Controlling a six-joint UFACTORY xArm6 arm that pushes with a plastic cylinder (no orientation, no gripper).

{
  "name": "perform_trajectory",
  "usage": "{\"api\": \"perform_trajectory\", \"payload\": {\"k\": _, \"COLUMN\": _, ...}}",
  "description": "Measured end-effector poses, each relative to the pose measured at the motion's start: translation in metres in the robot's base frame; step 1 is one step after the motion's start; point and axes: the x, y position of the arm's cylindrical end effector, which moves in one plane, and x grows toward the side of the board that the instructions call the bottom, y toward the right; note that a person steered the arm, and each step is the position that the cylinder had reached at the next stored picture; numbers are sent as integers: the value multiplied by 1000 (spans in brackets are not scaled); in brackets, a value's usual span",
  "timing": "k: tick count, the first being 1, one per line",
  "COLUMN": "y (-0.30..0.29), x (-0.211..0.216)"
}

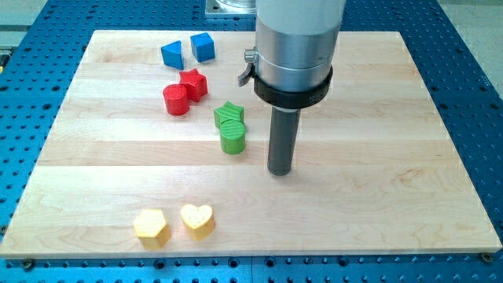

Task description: Place your arm horizontally right to the green circle

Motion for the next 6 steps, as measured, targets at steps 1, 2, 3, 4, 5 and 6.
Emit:
{"api": "perform_trajectory", "payload": {"k": 1, "y": 10, "x": -5}}
{"api": "perform_trajectory", "payload": {"k": 2, "y": 20, "x": -10}}
{"api": "perform_trajectory", "payload": {"k": 3, "y": 32, "x": -15}}
{"api": "perform_trajectory", "payload": {"k": 4, "y": 45, "x": -19}}
{"api": "perform_trajectory", "payload": {"k": 5, "y": 59, "x": -22}}
{"api": "perform_trajectory", "payload": {"k": 6, "y": 74, "x": -26}}
